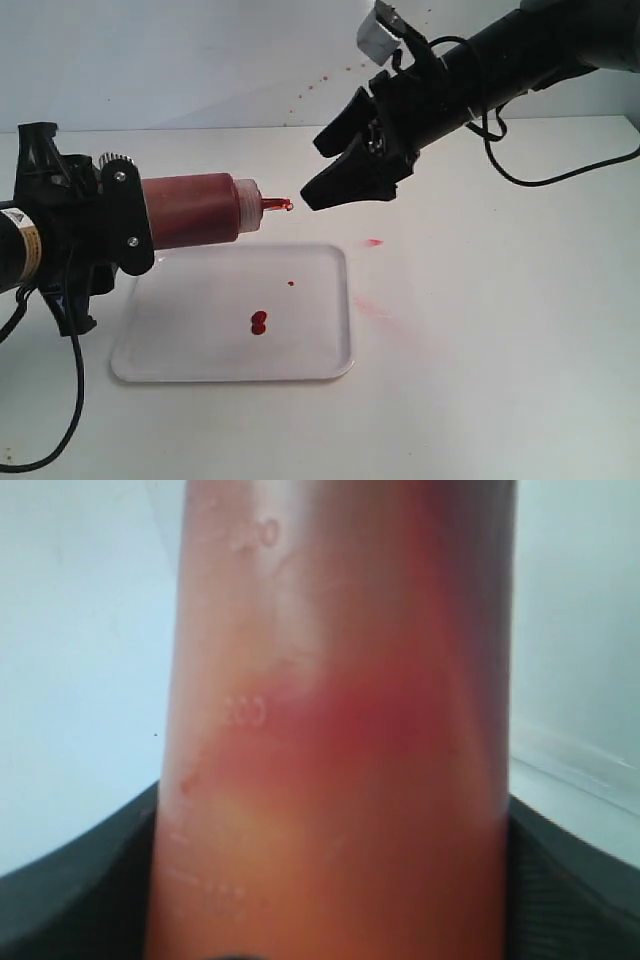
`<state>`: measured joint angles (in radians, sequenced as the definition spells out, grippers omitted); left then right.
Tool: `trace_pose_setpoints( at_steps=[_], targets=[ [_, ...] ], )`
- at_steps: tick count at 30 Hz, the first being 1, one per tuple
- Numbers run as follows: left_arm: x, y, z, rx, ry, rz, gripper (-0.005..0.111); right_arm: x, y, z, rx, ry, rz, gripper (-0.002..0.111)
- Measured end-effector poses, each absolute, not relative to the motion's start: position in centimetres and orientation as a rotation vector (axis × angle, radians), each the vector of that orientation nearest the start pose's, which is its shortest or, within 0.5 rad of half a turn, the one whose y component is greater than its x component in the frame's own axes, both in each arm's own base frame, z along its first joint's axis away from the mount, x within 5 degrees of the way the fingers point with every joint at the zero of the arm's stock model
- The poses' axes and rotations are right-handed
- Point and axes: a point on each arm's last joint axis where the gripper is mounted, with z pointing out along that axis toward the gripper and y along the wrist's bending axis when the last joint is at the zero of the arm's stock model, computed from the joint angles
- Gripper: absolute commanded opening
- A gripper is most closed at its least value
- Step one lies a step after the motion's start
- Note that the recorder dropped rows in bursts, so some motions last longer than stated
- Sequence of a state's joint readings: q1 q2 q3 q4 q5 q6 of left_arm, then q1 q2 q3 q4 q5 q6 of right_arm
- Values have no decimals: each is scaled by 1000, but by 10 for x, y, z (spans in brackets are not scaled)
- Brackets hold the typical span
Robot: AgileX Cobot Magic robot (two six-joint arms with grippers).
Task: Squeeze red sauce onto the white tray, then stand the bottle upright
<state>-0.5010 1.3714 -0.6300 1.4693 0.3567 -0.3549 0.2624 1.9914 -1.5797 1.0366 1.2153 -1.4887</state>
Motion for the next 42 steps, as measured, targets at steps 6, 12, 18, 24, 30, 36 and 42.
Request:
trace_pose_setpoints(
  at_steps=[6,12,18,24,30,36,42],
  targets=[
    [232,-93,243,1379,1712,661,0,377,168,231,-1461,1923,1013,105],
    [223,-94,259,1304,1665,572,0,372,228,172,-1275,1786,1371,99],
    [221,-97,259,1257,1684,498,0,362,267,171,-1224,1563,1436,81],
    [220,-101,259,1229,1693,426,0,363,270,175,-1200,1477,1405,67],
    [220,-101,259,1205,1706,405,0,364,270,176,-1197,1467,1400,67],
    [219,-101,257,1179,1732,374,0,363,270,182,-1199,1450,1392,67],
    [218,-100,256,1161,1748,355,0,360,268,199,-1234,1429,1355,67]
  ],
)
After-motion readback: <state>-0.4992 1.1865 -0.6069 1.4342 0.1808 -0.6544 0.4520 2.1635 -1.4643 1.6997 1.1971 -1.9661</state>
